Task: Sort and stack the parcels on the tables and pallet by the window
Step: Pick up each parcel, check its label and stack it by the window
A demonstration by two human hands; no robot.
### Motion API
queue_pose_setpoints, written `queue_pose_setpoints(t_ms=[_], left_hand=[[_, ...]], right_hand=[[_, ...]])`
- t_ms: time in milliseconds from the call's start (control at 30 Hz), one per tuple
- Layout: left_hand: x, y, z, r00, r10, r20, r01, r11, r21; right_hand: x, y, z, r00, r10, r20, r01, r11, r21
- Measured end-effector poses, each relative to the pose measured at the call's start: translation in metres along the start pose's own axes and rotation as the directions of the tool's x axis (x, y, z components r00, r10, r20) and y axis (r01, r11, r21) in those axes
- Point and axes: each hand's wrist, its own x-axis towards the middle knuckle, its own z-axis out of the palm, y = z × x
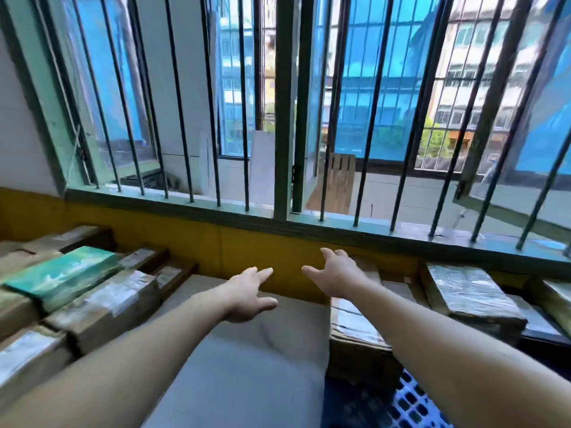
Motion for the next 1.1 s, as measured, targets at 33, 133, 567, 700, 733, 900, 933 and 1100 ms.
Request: queue_pose_setpoints(t_ms=[33, 133, 567, 700, 733, 900, 933, 1100], left_hand=[[-0.009, -0.017, -0.011, 0.999, -0.013, -0.03, 0.013, 1.0, 0.008], [-0.04, -0.085, -0.041, 0.992, -0.065, -0.108, 0.069, 0.997, 0.038], [-0.229, -0.365, -0.11, 0.862, -0.481, -0.159, 0.467, 0.876, -0.122], [-0.257, -0.418, -0.114, 0.811, -0.56, -0.169, 0.531, 0.826, -0.191], [-0.261, -0.431, -0.114, 0.803, -0.569, -0.175, 0.539, 0.82, -0.193], [-0.253, -0.488, -0.119, 0.788, -0.591, -0.173, 0.567, 0.806, -0.171], [-0.247, -0.501, -0.122, 0.787, -0.593, -0.172, 0.572, 0.805, -0.158], [-0.209, -0.563, -0.151, 0.772, -0.614, -0.162, 0.594, 0.789, -0.158]], right_hand=[[-0.001, -0.022, 0.006, 1.0, -0.025, -0.001, 0.025, 1.0, 0.0], [-0.011, -0.096, 0.033, 0.993, -0.114, 0.028, 0.114, 0.993, 0.01], [-0.087, -0.393, 0.196, 0.803, -0.529, 0.275, 0.542, 0.84, 0.031], [-0.095, -0.443, 0.233, 0.735, -0.589, 0.337, 0.611, 0.79, 0.047], [-0.094, -0.454, 0.242, 0.722, -0.596, 0.351, 0.619, 0.783, 0.057], [-0.071, -0.508, 0.285, 0.688, -0.624, 0.371, 0.646, 0.76, 0.08], [-0.063, -0.518, 0.292, 0.685, -0.628, 0.368, 0.649, 0.757, 0.084], [-0.017, -0.572, 0.323, 0.682, -0.634, 0.364, 0.639, 0.759, 0.124]])
